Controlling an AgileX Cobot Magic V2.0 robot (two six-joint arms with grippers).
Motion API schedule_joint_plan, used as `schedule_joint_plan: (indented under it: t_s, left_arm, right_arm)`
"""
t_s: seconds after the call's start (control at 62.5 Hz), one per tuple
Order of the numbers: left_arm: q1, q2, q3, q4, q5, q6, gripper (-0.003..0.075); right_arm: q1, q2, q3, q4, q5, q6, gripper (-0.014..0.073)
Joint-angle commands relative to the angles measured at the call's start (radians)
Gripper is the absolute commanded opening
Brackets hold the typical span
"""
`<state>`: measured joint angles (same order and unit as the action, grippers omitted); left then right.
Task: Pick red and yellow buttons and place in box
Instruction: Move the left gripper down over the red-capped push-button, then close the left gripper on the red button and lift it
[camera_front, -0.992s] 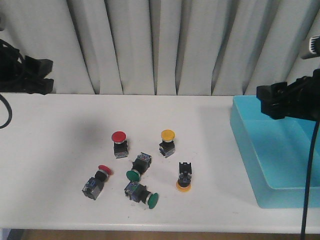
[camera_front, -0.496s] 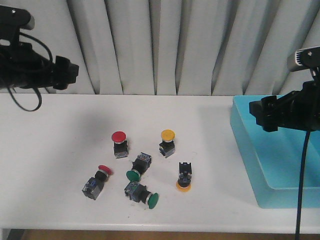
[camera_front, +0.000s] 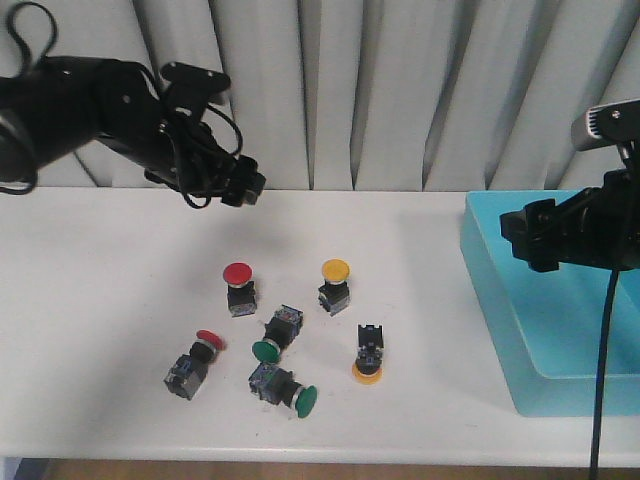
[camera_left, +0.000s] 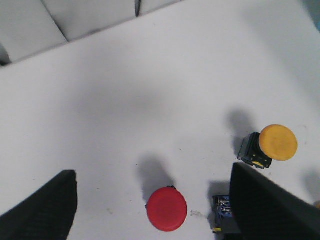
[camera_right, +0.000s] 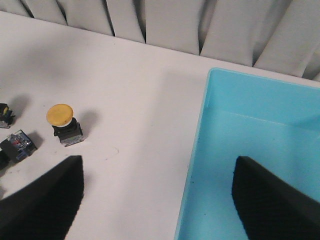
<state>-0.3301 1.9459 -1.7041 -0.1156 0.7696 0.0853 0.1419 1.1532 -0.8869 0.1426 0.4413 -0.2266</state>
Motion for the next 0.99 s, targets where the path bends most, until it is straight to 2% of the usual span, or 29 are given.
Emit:
schedule_joint_plan:
  t_s: [0.0, 0.272, 0.8, 0.976]
  left_arm:
    - [-0.013, 0.015, -0.070, -0.013, 0.002, -0.009, 0.0590]
    - [-0.015, 0.129, -0.092, 0.006, 0.051, -0.085, 0.0590]
    - [-0.017, 0.210, -0.092, 0.005, 0.105, -0.078, 0.0589]
    - [-0.017, 0.217, -0.092, 0.000, 0.107, -0.079, 0.0554]
  right_arm:
    - [0.000, -0.017, -0.029, 0.001, -0.035, -0.003, 0.0579]
    - [0.000, -0.017, -0.029, 0.018, -0.008, -0.003, 0.0579]
    - [0.001, -0.017, -0.029, 0.020, -0.001, 0.012, 0.0579]
    - [0.001, -0.017, -0.029, 0.020, -0.001, 0.012, 0.0579]
